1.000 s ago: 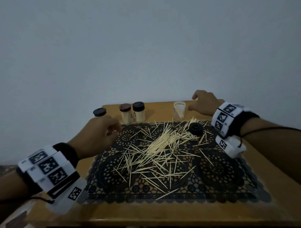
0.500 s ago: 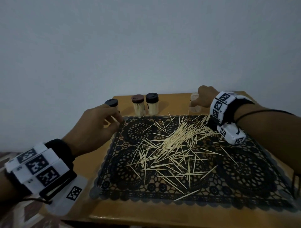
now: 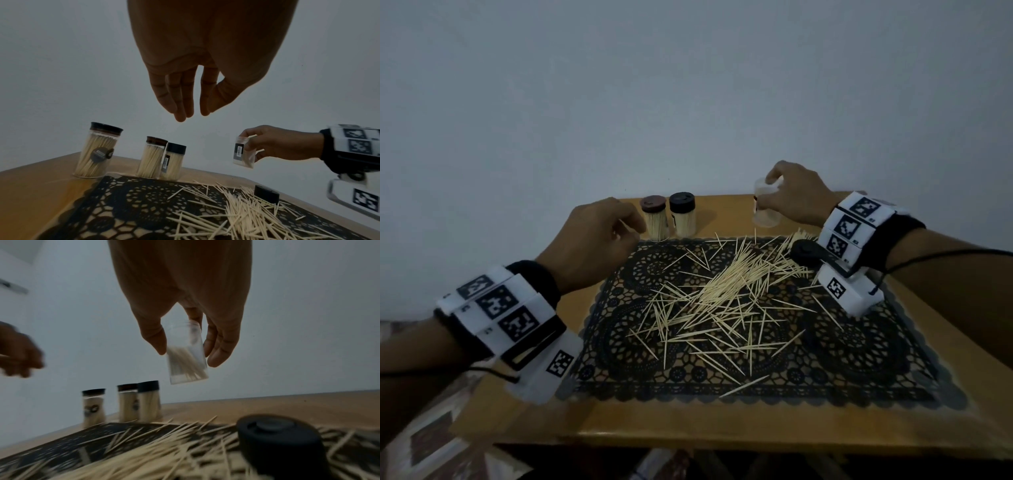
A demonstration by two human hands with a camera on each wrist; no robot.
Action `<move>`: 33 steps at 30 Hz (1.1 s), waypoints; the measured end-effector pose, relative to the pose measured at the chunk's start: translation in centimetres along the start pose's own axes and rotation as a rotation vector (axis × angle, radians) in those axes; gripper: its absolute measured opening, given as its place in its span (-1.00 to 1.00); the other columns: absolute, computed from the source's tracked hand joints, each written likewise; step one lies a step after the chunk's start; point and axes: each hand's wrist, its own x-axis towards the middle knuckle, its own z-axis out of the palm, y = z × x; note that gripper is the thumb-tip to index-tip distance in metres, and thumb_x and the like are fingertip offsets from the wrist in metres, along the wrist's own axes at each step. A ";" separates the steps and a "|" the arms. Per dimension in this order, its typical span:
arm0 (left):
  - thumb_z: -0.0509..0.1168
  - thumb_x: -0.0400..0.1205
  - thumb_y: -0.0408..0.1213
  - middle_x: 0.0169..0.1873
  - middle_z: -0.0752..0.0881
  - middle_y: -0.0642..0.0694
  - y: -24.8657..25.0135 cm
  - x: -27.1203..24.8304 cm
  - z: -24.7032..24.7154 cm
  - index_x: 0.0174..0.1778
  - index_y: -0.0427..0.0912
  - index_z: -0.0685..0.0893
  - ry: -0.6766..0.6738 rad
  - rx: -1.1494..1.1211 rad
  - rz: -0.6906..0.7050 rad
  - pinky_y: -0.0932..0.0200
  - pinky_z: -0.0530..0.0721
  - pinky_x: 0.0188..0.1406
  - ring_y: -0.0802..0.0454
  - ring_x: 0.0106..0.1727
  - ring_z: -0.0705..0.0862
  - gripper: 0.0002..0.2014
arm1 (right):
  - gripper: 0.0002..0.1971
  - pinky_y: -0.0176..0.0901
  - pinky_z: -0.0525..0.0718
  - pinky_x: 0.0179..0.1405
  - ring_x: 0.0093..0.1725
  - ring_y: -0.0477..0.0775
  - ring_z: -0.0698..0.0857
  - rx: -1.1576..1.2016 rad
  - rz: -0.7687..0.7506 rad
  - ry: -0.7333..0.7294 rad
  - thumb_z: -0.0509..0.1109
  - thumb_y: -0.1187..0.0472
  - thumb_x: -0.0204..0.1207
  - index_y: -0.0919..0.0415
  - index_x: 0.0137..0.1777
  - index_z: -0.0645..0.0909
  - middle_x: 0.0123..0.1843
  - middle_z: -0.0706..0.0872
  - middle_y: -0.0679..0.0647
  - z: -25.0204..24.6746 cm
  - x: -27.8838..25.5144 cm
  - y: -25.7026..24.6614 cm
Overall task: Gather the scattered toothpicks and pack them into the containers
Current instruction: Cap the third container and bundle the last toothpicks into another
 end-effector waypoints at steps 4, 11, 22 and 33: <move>0.33 0.57 -0.41 -0.14 0.73 0.00 2.1 0.6 0.6 -0.11 -0.15 0.71 -0.021 -0.059 -0.023 0.09 0.64 -0.02 0.06 -0.14 0.68 -0.90 | -0.59 -0.24 0.37 -0.38 -0.03 0.09 0.53 0.040 -0.006 -0.011 0.57 0.07 0.37 0.22 0.14 0.56 0.06 0.57 0.06 -0.2 -3.7 -0.4; 0.33 0.59 -0.36 -0.07 0.73 -0.01 7.3 4.3 3.8 0.02 -0.13 0.69 -0.152 -0.136 0.035 0.23 0.61 -0.06 0.09 -0.07 0.67 -0.87 | -0.58 -0.20 0.34 -0.31 -0.07 0.04 0.54 -0.013 -0.032 0.002 0.55 0.08 0.40 0.24 0.18 0.57 0.01 0.60 0.04 1.3 -8.5 0.7; 0.36 0.60 -0.19 0.08 0.67 0.00 9.4 10.2 11.5 0.22 -0.06 0.57 -0.413 0.034 0.077 0.12 0.60 0.04 0.01 0.09 0.64 -0.72 | -0.50 -0.15 0.46 -0.09 0.08 0.12 0.59 -0.017 0.122 0.158 0.55 -0.06 0.33 0.10 0.24 0.58 0.19 0.65 0.15 -0.9 -8.0 3.7; 0.40 0.61 -0.21 0.46 0.51 -0.13 13.9 13.8 16.9 0.57 -0.10 0.39 -0.610 0.140 0.268 0.06 0.44 0.35 -0.10 0.45 0.48 -0.41 | -0.51 -0.17 0.38 -0.16 0.05 0.04 0.50 0.059 0.196 0.250 0.54 0.02 0.36 0.15 0.22 0.49 0.10 0.53 0.04 -6.2 -9.2 7.2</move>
